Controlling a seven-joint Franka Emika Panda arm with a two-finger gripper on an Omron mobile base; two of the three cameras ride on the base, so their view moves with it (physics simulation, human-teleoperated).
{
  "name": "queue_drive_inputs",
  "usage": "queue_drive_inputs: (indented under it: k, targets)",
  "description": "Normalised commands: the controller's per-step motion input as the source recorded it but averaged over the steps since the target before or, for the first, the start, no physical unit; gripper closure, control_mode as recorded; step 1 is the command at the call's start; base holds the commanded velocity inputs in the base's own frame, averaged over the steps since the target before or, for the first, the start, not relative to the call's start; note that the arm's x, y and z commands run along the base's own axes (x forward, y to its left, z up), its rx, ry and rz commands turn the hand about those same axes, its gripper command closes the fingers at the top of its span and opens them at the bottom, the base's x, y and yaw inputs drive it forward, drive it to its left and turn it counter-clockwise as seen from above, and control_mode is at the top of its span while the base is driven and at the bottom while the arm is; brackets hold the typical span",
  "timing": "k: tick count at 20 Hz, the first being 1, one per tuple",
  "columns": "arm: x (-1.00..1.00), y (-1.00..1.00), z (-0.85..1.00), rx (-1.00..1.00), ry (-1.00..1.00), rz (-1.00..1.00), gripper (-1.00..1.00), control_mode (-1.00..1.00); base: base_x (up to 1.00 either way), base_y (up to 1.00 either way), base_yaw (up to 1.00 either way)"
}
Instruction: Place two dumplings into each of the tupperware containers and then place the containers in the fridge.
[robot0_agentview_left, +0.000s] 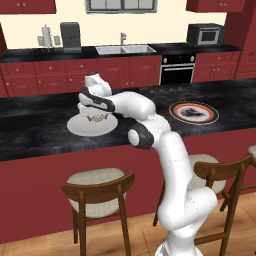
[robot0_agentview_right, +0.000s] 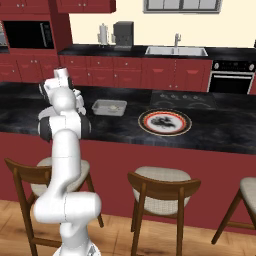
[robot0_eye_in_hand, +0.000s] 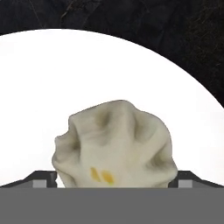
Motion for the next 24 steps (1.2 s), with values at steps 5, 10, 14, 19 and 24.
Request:
queue_drive_inputs:
  k: [5,10,14,19,24]
  targets:
    - [0.02,-0.12,0.10,0.00,0.00,-0.03,1.00,-1.00,0.00,0.00,0.00]
    - [0.00,-0.70,0.40,0.00,0.02,-0.09,1.00,-1.00,0.00,0.00,0.00]
    - [-0.02,-0.81,0.24,0.00,0.05,-0.08,1.00,-1.00,0.00,0.00,0.00]
    - [0.17,-0.73,0.00,0.01,0.00,-0.07,1.00,-1.00,0.00,0.00,0.00]
    - [0.34,-0.63,0.00,0.01,0.00,-0.04,1.00,-1.00,0.00,0.00,0.00]
